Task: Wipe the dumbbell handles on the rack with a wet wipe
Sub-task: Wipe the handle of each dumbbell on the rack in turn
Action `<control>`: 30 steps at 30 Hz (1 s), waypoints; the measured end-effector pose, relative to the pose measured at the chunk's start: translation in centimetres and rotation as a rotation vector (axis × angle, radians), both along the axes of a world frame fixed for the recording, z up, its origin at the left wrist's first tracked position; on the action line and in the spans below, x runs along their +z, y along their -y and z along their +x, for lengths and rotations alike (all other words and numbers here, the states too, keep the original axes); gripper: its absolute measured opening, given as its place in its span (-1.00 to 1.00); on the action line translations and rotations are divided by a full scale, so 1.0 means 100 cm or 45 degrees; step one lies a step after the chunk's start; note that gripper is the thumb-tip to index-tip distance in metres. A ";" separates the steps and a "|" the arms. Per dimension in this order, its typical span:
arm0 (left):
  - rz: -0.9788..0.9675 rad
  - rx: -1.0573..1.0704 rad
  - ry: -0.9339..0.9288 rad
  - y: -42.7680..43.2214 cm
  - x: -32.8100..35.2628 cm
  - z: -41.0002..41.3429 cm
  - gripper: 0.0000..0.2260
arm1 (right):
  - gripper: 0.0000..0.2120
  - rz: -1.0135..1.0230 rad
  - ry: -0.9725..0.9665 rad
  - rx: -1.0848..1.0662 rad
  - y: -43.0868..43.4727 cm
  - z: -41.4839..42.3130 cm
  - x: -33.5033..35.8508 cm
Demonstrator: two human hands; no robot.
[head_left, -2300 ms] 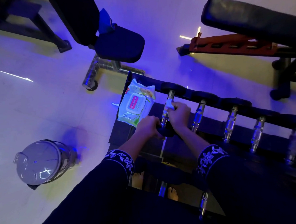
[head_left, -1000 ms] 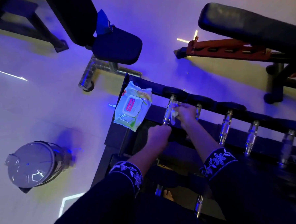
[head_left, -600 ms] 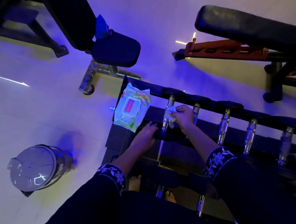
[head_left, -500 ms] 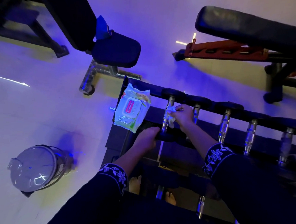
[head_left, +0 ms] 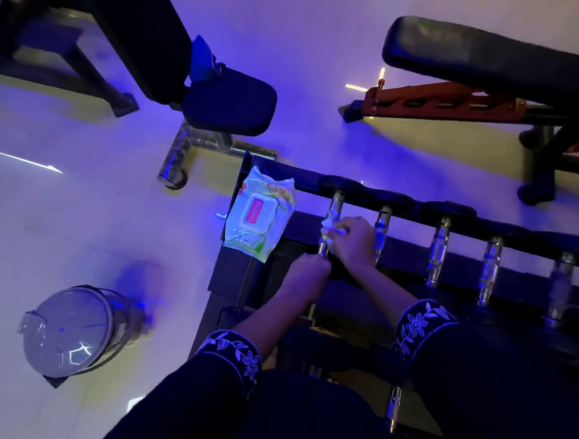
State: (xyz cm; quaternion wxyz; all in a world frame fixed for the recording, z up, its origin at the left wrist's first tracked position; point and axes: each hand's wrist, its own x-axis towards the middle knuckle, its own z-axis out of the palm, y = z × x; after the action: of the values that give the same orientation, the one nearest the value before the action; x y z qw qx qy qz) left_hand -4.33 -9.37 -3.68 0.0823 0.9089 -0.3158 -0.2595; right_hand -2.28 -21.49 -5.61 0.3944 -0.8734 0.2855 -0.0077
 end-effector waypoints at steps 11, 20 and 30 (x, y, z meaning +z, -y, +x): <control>-0.165 0.123 -0.303 -0.027 -0.002 0.032 -0.54 | -0.81 -0.014 0.107 -0.060 0.018 0.038 0.010; -0.144 0.162 -0.267 -0.022 -0.002 0.031 -0.59 | -0.90 0.014 -0.003 0.072 -0.006 -0.032 -0.013; -0.121 0.246 -0.342 -0.017 0.004 0.031 -0.52 | -0.76 1.263 -0.099 -0.664 0.009 0.031 -0.008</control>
State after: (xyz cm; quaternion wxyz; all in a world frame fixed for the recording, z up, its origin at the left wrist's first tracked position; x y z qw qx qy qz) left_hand -1.21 -7.65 -3.25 0.1913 0.8873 -0.2250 -0.3542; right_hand 0.80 -22.44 -6.44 0.7321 -0.4836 0.4756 0.0624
